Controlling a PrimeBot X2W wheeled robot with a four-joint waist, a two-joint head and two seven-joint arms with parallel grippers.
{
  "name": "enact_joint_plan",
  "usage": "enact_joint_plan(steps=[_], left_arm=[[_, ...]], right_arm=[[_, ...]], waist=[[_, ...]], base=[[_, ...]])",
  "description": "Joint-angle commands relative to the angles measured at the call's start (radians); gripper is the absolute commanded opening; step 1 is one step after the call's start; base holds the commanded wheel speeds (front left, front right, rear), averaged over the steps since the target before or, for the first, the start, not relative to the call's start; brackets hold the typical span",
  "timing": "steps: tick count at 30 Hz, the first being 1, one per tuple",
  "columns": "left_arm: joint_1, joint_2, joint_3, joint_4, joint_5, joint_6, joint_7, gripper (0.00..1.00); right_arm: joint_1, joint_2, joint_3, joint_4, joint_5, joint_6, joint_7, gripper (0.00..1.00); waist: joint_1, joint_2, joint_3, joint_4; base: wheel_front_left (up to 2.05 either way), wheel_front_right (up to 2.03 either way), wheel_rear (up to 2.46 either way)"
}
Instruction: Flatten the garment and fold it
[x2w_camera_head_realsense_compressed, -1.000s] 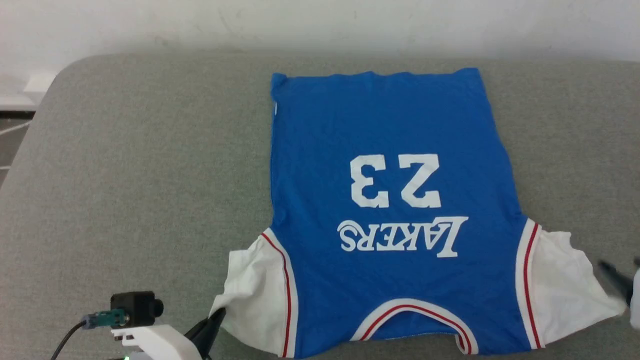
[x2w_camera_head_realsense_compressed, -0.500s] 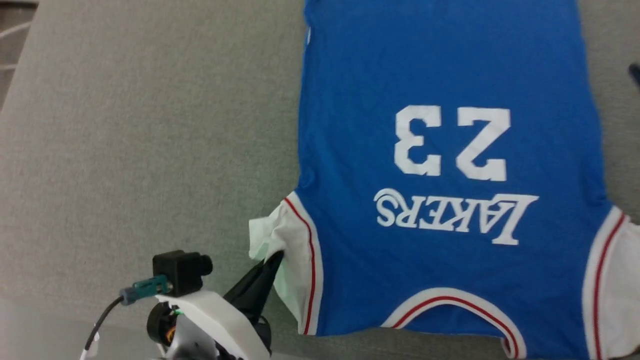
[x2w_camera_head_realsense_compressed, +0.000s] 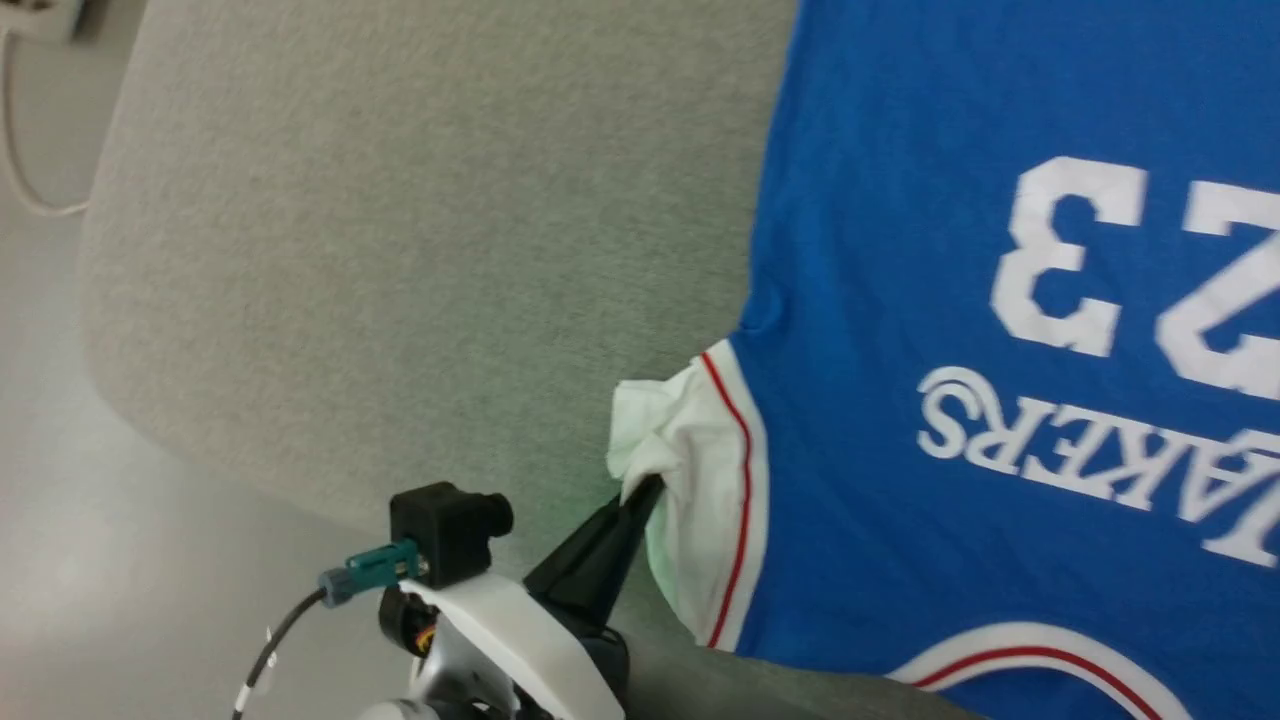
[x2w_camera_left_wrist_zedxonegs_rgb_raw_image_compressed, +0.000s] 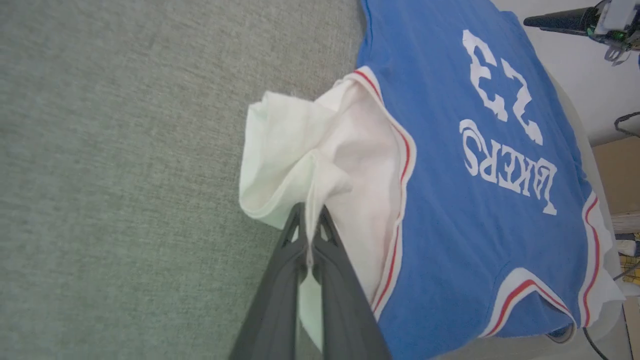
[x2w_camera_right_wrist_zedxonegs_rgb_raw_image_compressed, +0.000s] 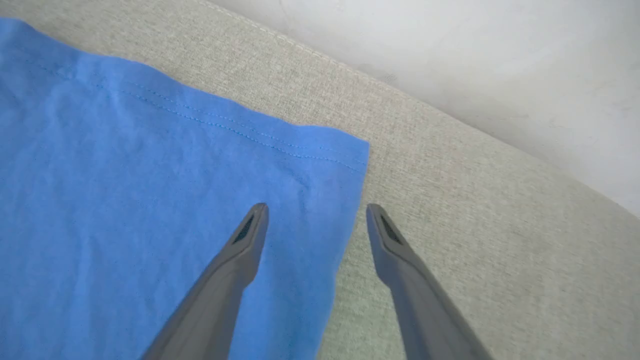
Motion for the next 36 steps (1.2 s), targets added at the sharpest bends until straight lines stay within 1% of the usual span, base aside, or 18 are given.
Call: enact_joint_plan(steps=[1,7,8,9,14,18,22,25,28,30,36], left_arm=[[-0.019,-0.012,-0.013,-0.005,0.008,-0.012,-0.010,0.00],[-0.022,-0.026,-0.039,0.006,0.010,-0.016,-0.022,0.00],[-0.022,-0.027,-0.041,0.008,0.010,-0.017,-0.024,0.00],[-0.022,-0.028,-0.042,0.011,0.010,-0.017,-0.026,0.00],[-0.025,-0.026,-0.040,0.025,0.012,-0.015,-0.032,0.00],[-0.030,-0.017,-0.030,0.040,0.015,-0.012,-0.038,0.00],[-0.025,-0.006,-0.016,0.059,0.014,-0.003,-0.038,0.00],[-0.016,0.004,-0.001,0.072,0.011,0.008,-0.037,0.00],[-0.002,0.018,0.018,0.082,0.009,0.022,-0.035,0.00],[0.012,0.027,0.034,0.089,0.003,0.033,-0.036,0.00],[0.053,0.045,0.072,0.110,-0.011,0.060,-0.043,0.00]], right_arm=[[-0.028,-0.014,0.007,0.030,-0.022,-0.002,0.014,1.00],[-0.055,-0.050,0.022,0.128,-0.085,-0.002,0.043,1.00],[-0.049,-0.053,0.025,0.142,-0.088,-0.002,0.053,0.77],[-0.043,-0.055,0.029,0.152,-0.086,-0.002,0.059,0.00],[-0.013,-0.053,0.029,0.179,-0.072,-0.002,0.071,0.00],[0.015,-0.038,0.033,0.194,-0.069,-0.002,0.050,0.00],[0.061,-0.022,0.051,0.206,-0.059,-0.002,0.027,0.00],[0.111,-0.008,0.067,0.201,-0.028,-0.002,0.005,0.00],[0.170,0.021,0.040,0.199,0.024,-0.002,-0.013,0.00],[0.222,0.036,0.036,0.178,0.053,-0.002,-0.021,0.00],[0.412,0.021,0.039,0.031,0.135,-0.002,-0.016,0.00]], waist=[[-0.0003,0.0000,0.090,0.093],[-0.0003,0.0000,0.098,0.111],[-0.0003,0.0000,0.097,0.112],[-0.0003,0.0000,0.096,0.112],[-0.0003,0.0000,0.081,0.096],[-0.0003,0.0000,0.035,0.056],[-0.0003,0.0000,-0.044,-0.004],[-0.0003,0.0000,-0.115,-0.059],[-0.0003,0.0000,-0.185,-0.116],[-0.0003,0.0000,-0.233,-0.157],[-0.0003,0.0000,-0.341,-0.257]], base=[[0.00,0.00,0.00],[0.00,0.00,0.00],[0.00,0.00,0.00],[0.00,0.00,0.00],[0.00,0.00,0.00],[0.00,0.00,0.00],[0.00,0.00,0.00],[0.00,0.00,0.00],[0.00,0.00,0.00],[0.00,0.00,0.00],[0.00,0.00,0.00]])
